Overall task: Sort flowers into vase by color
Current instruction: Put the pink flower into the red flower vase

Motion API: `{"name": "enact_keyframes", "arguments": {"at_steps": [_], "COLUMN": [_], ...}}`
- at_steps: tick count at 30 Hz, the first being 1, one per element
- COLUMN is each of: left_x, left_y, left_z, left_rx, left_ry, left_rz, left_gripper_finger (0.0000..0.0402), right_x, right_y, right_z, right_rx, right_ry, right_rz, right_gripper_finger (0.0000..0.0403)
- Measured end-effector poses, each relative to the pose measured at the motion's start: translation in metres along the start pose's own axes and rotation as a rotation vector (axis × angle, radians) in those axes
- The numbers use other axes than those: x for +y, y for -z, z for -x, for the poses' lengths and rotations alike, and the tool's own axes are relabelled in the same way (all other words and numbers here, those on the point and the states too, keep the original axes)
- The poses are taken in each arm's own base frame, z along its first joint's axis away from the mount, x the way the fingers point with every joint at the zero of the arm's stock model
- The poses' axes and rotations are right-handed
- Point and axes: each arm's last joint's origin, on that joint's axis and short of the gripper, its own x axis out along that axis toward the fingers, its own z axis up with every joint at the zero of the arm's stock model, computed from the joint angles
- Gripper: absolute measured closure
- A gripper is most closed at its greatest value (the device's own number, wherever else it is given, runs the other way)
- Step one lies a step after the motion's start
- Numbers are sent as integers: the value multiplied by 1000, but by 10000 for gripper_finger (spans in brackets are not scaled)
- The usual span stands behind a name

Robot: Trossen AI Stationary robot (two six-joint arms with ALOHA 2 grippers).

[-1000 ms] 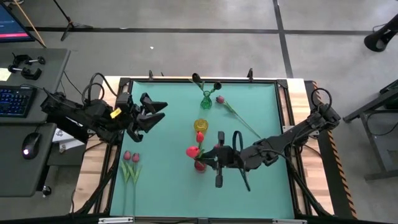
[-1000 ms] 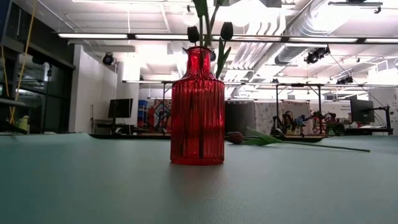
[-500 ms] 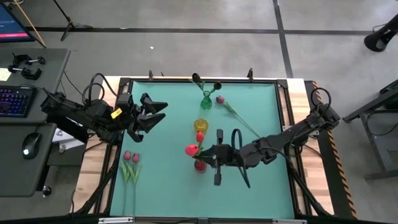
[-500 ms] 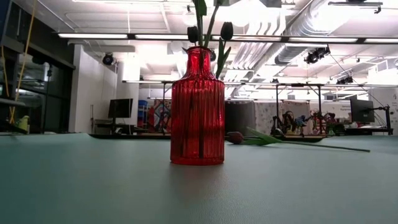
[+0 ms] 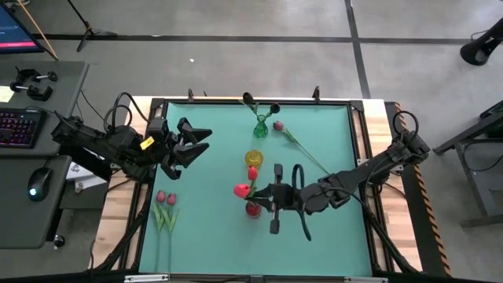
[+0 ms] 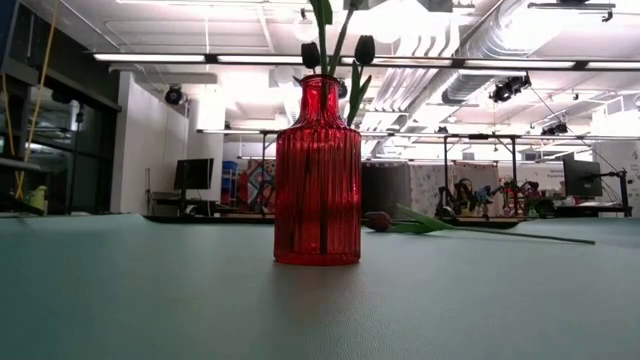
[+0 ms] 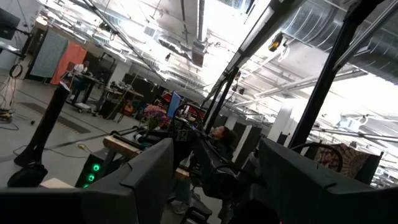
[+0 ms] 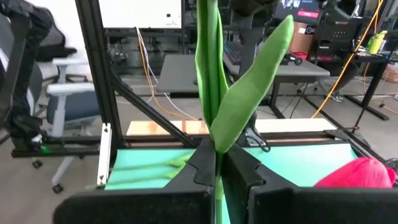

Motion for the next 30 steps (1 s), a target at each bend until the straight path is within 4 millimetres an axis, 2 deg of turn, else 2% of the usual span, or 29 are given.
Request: {"name": "enact_keyframes", "arguments": {"at_steps": [9,15,23,26,30], "left_x": [0,0,0,0,0], "left_y": [0,0,0,0,0], "left_z": [0,0,0,0,0], "left_rx": [0,0,0,0,0], "left_ry": [0,0,0,0,0], "left_rz": [-7,-8,-17,-17,-18], "left_gripper_finger": [177,177,177,177,177], "right_x": [-8,-6,-6,-6,-7], "right_y": [0,2,4,4,2], "right_z": [-4,-4,-4,-4,-2], "right_rx": [-1,22,46,47,48], "right_ry": [21,-45,-42,-43,-45], "right_rz": [-4,-23,-75,-120,-167], "right_gripper_finger": [403,403,402,383,314]}}
